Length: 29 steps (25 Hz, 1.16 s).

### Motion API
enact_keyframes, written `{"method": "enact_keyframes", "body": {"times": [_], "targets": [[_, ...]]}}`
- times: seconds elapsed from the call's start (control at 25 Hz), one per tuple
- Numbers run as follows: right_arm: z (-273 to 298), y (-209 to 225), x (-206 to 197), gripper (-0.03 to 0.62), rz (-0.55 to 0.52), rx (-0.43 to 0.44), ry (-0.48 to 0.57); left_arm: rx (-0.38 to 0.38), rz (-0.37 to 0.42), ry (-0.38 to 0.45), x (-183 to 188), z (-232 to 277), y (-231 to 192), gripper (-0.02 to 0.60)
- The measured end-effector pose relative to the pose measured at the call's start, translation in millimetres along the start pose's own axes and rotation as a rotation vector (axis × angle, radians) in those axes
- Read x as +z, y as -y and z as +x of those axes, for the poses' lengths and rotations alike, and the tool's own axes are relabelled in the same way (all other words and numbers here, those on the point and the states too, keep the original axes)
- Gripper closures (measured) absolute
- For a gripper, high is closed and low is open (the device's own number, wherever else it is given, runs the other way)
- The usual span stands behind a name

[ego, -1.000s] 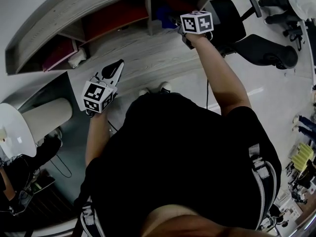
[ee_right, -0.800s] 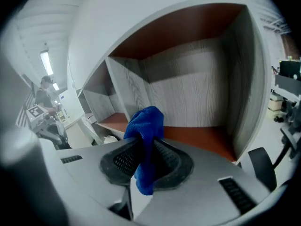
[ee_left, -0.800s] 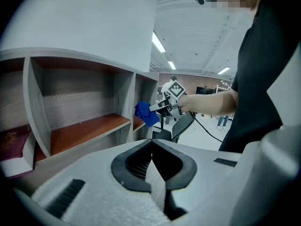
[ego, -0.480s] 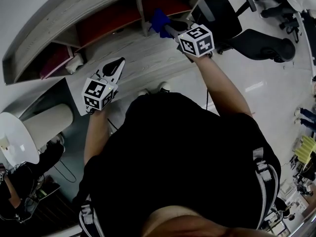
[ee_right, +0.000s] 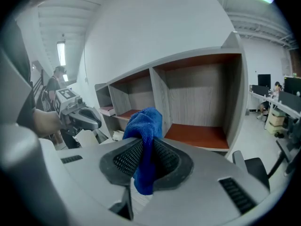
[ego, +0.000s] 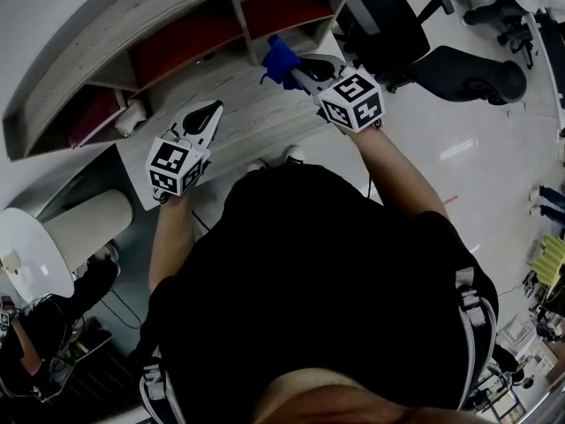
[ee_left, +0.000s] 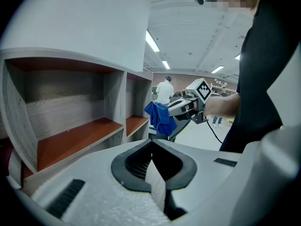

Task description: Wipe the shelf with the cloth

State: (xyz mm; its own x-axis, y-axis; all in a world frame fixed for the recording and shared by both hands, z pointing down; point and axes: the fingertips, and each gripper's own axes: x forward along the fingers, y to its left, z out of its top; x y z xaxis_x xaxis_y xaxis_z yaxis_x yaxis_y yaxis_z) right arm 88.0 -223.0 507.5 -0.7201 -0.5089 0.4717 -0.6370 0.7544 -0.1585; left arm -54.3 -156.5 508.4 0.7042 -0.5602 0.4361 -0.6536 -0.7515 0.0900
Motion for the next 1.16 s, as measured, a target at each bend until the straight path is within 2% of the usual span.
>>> {"method": "enact_keyframes", "body": {"times": [0.48, 0.88, 1.16], "targets": [[-47, -8, -5, 0.537, 0.007, -0.038, 0.058, -0.024, 0.058, 0.012, 17, 7, 24, 0.565], [-59, -17, 4, 0.537, -0.028, -0.041, 0.098, -0.040, 0.093, 0.017, 32, 13, 31, 0.565], [-66, -19, 5, 0.537, -0.029, -0.054, 0.100, -0.047, 0.100, 0.014, 28, 6, 36, 0.565]]}}
